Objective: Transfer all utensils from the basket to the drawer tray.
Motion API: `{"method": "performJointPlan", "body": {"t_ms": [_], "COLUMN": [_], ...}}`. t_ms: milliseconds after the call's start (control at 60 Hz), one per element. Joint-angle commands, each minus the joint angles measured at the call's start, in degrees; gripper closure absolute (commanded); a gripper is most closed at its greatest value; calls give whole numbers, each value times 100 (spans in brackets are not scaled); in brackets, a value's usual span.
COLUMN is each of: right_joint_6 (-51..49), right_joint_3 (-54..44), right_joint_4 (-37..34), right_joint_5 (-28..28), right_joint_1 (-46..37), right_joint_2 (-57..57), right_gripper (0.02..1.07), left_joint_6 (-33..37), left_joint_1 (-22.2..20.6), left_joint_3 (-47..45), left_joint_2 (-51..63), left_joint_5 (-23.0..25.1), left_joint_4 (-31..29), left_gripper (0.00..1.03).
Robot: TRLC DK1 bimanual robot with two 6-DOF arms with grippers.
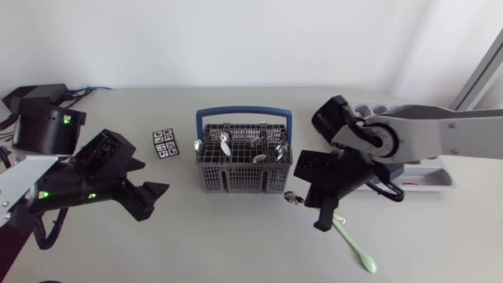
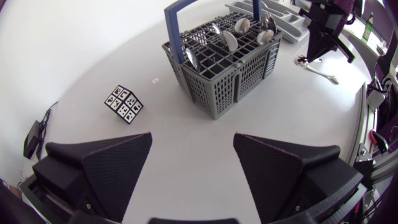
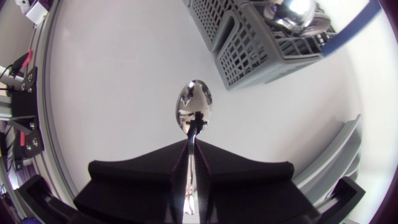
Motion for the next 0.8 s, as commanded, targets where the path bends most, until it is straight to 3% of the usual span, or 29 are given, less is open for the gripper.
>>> {"method": "performJointPlan", "body": {"t_ms": [0, 183, 433, 783], "right_joint_6": [-367, -1430, -3074, -5122], "right_joint_3": [-63, 104, 244, 807], "right_joint_4": [-261, -639, -621, 135], "right_joint_5": [-69, -306, -412, -473], "right_joint_1": [-305, -1378, -2907, -4577], "right_joint_2": [-296, -604, -349, 768], "right_gripper": [97, 97, 97, 97], "left_joint_6": [65, -58, -198, -322], "left_joint_1": [240, 548, 750, 706], "left_joint_3": [379, 889, 1478, 1829], "left_joint_2": [323, 833, 1580, 2063], "left_joint_5": [145, 435, 944, 1278], "left_joint_4": [73, 73, 38, 64], "left_gripper": [11, 11, 12, 12]}}
